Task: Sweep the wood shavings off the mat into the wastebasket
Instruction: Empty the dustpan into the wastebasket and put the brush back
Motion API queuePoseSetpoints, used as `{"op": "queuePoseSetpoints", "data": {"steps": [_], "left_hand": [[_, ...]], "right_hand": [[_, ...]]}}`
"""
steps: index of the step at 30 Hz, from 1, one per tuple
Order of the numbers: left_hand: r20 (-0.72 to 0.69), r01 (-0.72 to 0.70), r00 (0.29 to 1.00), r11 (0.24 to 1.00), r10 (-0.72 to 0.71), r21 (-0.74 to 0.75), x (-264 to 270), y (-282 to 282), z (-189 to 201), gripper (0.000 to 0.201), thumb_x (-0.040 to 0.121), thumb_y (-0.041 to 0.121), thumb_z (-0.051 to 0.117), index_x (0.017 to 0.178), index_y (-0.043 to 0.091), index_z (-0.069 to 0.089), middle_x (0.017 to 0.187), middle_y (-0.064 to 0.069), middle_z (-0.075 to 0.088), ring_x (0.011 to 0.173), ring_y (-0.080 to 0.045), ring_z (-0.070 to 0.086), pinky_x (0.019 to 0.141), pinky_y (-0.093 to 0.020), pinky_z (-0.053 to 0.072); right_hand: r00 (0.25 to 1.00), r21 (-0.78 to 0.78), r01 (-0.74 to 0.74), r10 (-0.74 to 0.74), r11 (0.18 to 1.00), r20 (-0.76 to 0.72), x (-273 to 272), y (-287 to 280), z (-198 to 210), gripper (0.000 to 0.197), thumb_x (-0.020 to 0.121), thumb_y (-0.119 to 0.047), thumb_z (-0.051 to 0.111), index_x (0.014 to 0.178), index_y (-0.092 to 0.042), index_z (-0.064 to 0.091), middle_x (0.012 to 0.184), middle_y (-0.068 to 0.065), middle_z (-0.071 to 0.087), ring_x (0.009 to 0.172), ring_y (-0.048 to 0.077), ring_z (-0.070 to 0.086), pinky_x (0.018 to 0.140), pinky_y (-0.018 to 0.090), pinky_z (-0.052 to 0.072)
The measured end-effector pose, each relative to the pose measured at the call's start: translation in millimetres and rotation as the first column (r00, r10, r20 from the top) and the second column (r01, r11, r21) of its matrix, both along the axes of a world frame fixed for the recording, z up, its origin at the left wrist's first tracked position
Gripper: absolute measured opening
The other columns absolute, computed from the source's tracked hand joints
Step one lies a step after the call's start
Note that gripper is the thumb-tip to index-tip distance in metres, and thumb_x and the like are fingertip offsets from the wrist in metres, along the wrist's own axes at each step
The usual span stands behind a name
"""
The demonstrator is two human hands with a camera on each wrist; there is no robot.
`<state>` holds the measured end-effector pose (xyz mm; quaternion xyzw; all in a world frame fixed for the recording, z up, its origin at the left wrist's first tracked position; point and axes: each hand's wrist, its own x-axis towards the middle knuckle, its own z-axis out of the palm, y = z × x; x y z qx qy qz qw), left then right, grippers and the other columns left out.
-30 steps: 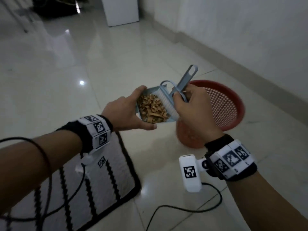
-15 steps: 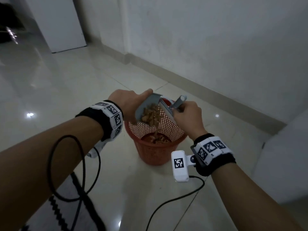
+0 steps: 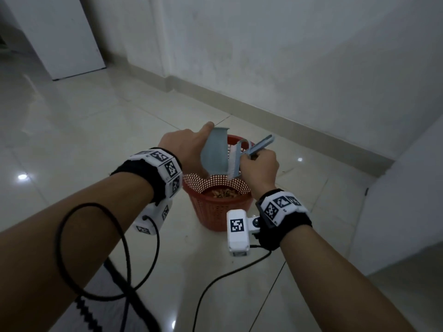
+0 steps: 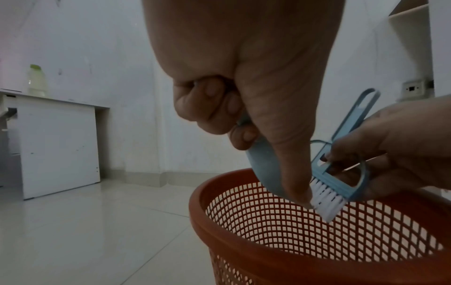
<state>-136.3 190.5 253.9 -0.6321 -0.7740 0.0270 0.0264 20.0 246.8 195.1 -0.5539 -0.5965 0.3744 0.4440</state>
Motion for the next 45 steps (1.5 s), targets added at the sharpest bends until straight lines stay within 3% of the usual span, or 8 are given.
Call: {"op": "queuePoseSetpoints", "data": {"steps": [20,25,28,31,34,37,43,45], "left_hand": [[-0.045,-0.007,0.999,1.0,0.007,0.003,17,-3,-1,0.128,0.06,0.063,0.083,0.153,0.025,0.004,0.106,-0.011,0.065,0.091,-0.032,0.065,0.068,-0.035,0.049],[0.015,-0.036,0.999,0.999,0.036,0.008,25,-12,0,0.122,0.06,0.062,0.083,0.15,0.021,0.012,0.104,-0.011,0.065,0.087,-0.031,0.064,0.066,-0.035,0.048],[0.208,-0.076,0.976,0.997,0.067,0.033,23,-20,-3,0.119,0.057,0.061,0.085,0.146,0.021,0.017,0.106,-0.009,0.064,0.082,-0.028,0.059,0.067,-0.034,0.047],[0.493,-0.072,0.869,0.997,0.05,0.026,25,-28,-4,0.125,0.056,0.053,0.09,0.15,0.02,0.013,0.127,-0.006,0.058,0.105,-0.026,0.058,0.083,-0.034,0.05],[0.709,-0.048,0.702,0.998,0.061,-0.038,28,-35,0,0.134,0.057,0.039,0.094,0.154,0.018,0.004,0.133,0.005,0.046,0.117,-0.017,0.049,0.095,-0.028,0.042],[0.843,-0.003,0.534,0.997,0.07,-0.081,33,-43,1,0.143,0.043,0.04,0.095,0.152,0.03,0.003,0.138,0.0,0.05,0.126,-0.021,0.049,0.105,-0.041,0.045],[0.985,0.051,0.17,0.999,0.009,-0.018,58,-54,6,0.097,0.067,0.007,0.076,0.143,0.024,0.018,0.122,-0.002,0.055,0.109,-0.016,0.058,0.075,-0.025,0.052],[0.99,0.022,0.14,1.0,-0.026,0.023,66,-51,2,0.074,0.079,0.004,0.072,0.134,0.029,0.029,0.113,0.008,0.054,0.095,-0.004,0.06,0.067,-0.016,0.054]], "right_hand": [[0.993,0.024,-0.071,0.068,0.997,0.091,17,-11,27,0.026,0.085,-0.018,0.063,0.06,-0.016,0.055,0.061,-0.001,0.058,0.054,0.007,0.054,0.038,0.012,0.035],[0.977,-0.043,-0.195,0.198,0.98,0.075,11,-15,26,0.01,0.083,-0.017,0.063,0.078,-0.01,0.07,0.075,0.005,0.071,0.068,0.02,0.069,0.063,0.037,0.061],[0.975,0.163,-0.2,0.18,0.966,0.131,18,-22,31,0.021,0.089,-0.023,0.061,0.073,-0.011,0.067,0.071,0.002,0.068,0.066,0.016,0.065,0.059,0.019,0.052],[0.94,0.411,-0.179,0.032,0.894,0.34,24,-25,34,0.019,0.097,-0.028,0.054,0.089,-0.017,0.068,0.079,0.002,0.053,0.066,0.015,0.049,0.052,0.01,0.028],[0.81,0.405,-0.319,0.024,0.857,0.586,27,-25,28,0.026,0.099,-0.027,0.049,0.119,-0.03,0.065,0.086,0.002,0.056,0.082,0.024,0.057,0.068,0.03,0.037],[0.771,0.421,-0.431,0.084,0.798,0.631,33,-27,26,0.031,0.092,-0.023,0.053,0.121,-0.026,0.065,0.094,0.006,0.067,0.089,0.03,0.061,0.077,0.039,0.045],[0.69,0.424,-0.533,0.085,0.732,0.719,46,-35,19,0.041,0.093,-0.021,0.039,0.126,-0.009,0.058,0.098,0.008,0.065,0.092,0.028,0.057,0.097,0.048,0.04],[0.716,0.443,-0.53,0.102,0.723,0.691,55,-37,14,0.041,0.097,-0.027,0.038,0.129,-0.01,0.057,0.098,0.006,0.064,0.092,0.024,0.056,0.102,0.048,0.037]]}}
